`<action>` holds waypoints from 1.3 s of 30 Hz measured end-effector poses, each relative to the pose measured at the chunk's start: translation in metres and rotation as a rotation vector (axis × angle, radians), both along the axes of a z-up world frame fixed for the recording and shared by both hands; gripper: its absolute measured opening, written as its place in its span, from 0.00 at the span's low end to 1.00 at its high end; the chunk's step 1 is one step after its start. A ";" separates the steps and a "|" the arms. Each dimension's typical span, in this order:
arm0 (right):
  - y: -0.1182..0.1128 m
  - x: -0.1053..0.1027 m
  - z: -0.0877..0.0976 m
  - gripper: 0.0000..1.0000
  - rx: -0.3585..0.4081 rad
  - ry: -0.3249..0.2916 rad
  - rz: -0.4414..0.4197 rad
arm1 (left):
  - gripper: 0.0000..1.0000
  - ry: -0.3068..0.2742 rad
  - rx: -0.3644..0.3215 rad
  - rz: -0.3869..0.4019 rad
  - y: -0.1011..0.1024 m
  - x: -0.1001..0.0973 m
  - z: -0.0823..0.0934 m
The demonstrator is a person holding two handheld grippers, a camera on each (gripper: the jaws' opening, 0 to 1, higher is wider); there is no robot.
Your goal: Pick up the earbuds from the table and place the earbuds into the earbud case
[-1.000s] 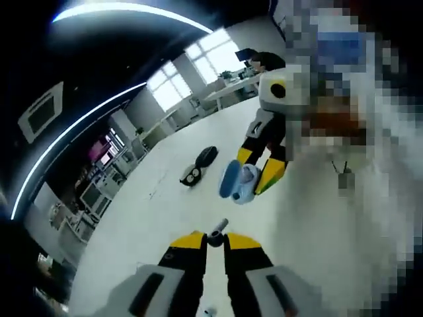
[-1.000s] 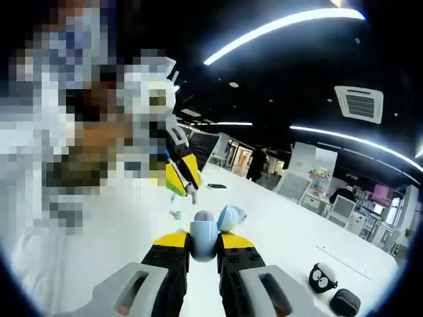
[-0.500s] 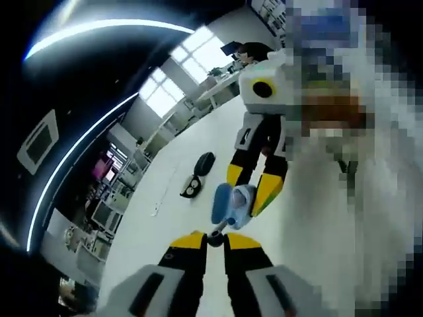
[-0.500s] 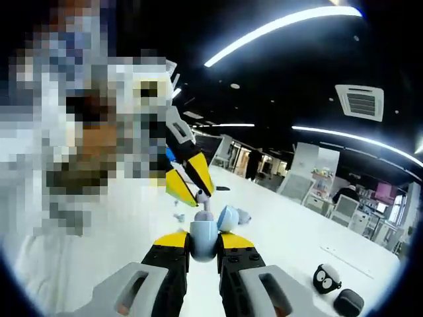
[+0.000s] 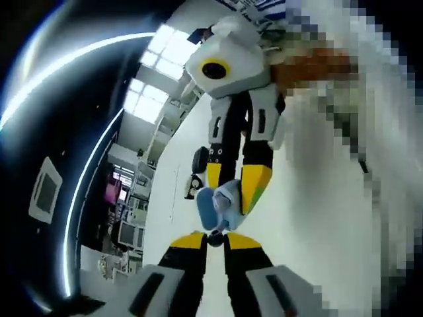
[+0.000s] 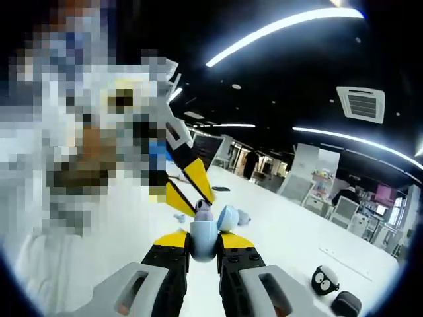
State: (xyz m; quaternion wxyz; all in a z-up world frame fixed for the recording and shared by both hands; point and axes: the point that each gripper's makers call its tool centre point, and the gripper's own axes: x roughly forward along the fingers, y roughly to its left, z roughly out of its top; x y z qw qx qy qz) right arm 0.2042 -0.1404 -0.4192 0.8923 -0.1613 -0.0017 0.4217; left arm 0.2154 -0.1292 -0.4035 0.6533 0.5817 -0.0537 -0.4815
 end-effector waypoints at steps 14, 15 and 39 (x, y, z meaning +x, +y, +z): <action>0.001 -0.007 -0.007 0.15 0.029 0.058 0.081 | 0.12 0.003 0.100 -0.187 -0.004 -0.013 -0.009; 0.001 -0.008 -0.008 0.15 0.028 0.060 0.086 | 0.12 0.044 0.087 -0.180 -0.004 -0.012 -0.010; -0.002 -0.015 0.006 0.15 0.143 0.082 0.155 | 0.20 0.504 -0.237 -0.093 0.000 -0.006 0.019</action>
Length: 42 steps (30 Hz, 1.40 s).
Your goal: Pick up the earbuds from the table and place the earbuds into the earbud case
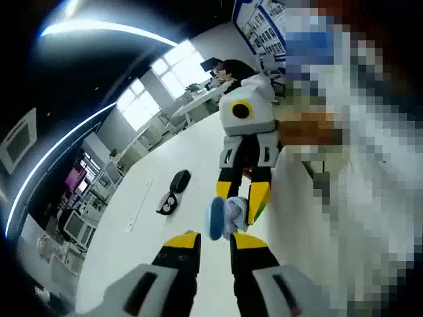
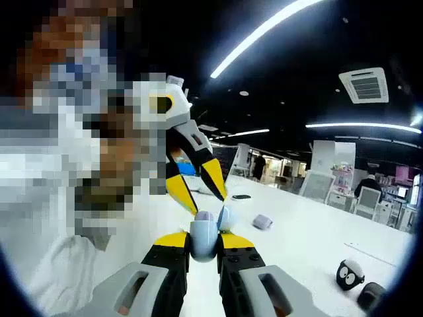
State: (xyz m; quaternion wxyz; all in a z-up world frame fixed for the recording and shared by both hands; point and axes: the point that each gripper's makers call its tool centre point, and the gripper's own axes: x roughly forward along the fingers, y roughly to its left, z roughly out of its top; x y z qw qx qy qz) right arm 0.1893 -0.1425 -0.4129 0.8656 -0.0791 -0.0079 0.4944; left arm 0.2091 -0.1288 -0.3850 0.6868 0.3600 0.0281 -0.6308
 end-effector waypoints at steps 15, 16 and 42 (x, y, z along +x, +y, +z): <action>-0.007 -0.006 0.041 0.15 0.405 0.118 0.117 | 0.41 0.578 -0.655 0.007 0.020 0.014 0.066; -0.007 -0.007 0.044 0.15 0.440 0.129 0.128 | 0.41 0.604 -0.704 -0.016 0.022 0.012 0.073; 0.005 -0.014 0.044 0.15 0.648 0.298 0.268 | 0.30 0.694 -0.651 -0.124 -0.007 -0.015 0.025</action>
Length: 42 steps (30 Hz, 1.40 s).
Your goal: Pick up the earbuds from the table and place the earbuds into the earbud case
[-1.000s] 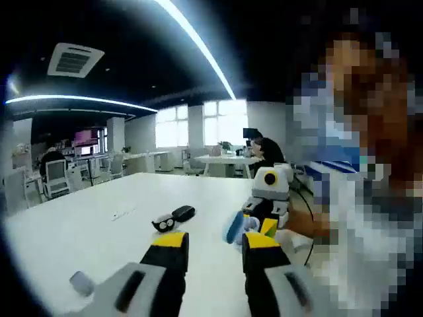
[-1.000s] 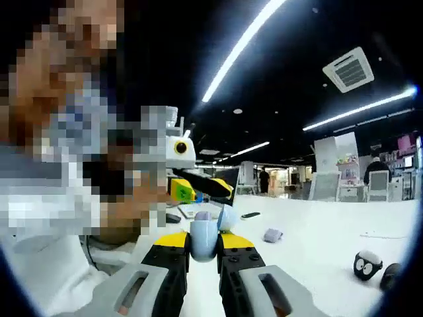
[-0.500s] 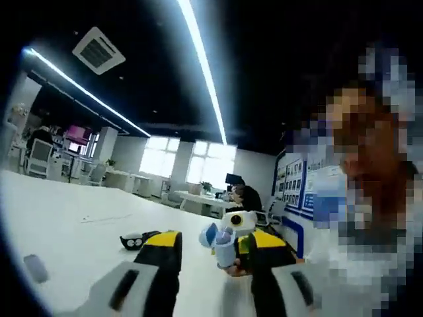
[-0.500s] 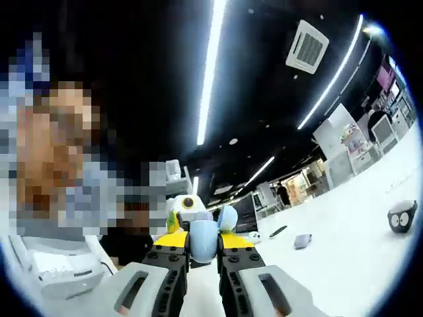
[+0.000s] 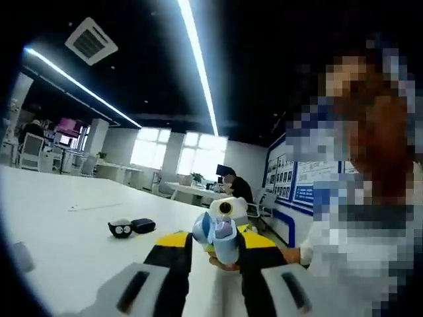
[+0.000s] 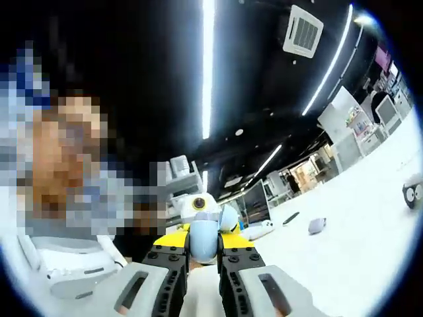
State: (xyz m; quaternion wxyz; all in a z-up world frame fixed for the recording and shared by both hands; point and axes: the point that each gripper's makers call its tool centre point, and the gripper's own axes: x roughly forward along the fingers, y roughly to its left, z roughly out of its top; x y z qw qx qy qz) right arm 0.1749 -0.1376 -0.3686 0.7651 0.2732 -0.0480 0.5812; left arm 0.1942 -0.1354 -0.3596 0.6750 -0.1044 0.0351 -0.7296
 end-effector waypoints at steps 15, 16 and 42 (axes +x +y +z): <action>0.002 -0.002 -0.001 0.15 0.009 0.025 -0.002 | 0.30 -0.243 0.005 0.081 -0.004 -0.004 0.006; 0.002 -0.001 -0.001 0.15 0.006 0.021 -0.006 | 0.30 -0.220 0.014 0.080 -0.004 -0.002 0.005; -0.010 0.007 0.005 0.15 0.046 0.060 -0.033 | 0.23 -0.386 -0.010 0.117 0.006 -0.010 0.012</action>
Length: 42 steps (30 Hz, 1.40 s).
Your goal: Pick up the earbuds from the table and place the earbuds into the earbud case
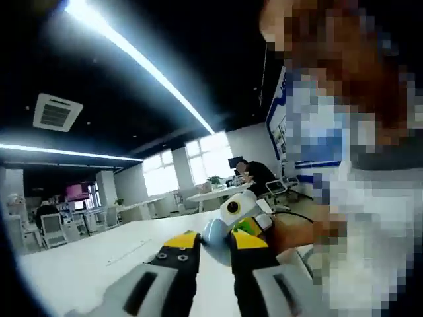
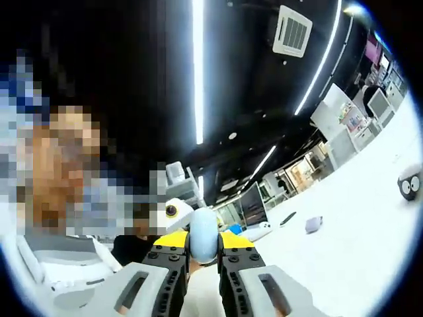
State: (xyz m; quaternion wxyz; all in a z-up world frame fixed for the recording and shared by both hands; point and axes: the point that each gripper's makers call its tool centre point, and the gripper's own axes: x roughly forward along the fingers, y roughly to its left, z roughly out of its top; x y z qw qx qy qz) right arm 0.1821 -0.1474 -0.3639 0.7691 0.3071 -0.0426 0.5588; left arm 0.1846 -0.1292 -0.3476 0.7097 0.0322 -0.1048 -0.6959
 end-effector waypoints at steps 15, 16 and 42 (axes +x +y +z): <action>-0.005 0.013 -0.007 0.15 0.061 0.241 0.022 | 0.38 -0.519 0.169 0.159 -0.022 -0.004 -0.020; -0.004 0.013 -0.008 0.15 0.058 0.248 0.026 | 0.37 -0.519 0.170 0.160 -0.022 -0.003 -0.020; -0.058 0.028 0.004 0.42 -0.129 0.026 -0.228 | 0.34 -0.195 0.148 0.058 -0.030 0.070 -0.021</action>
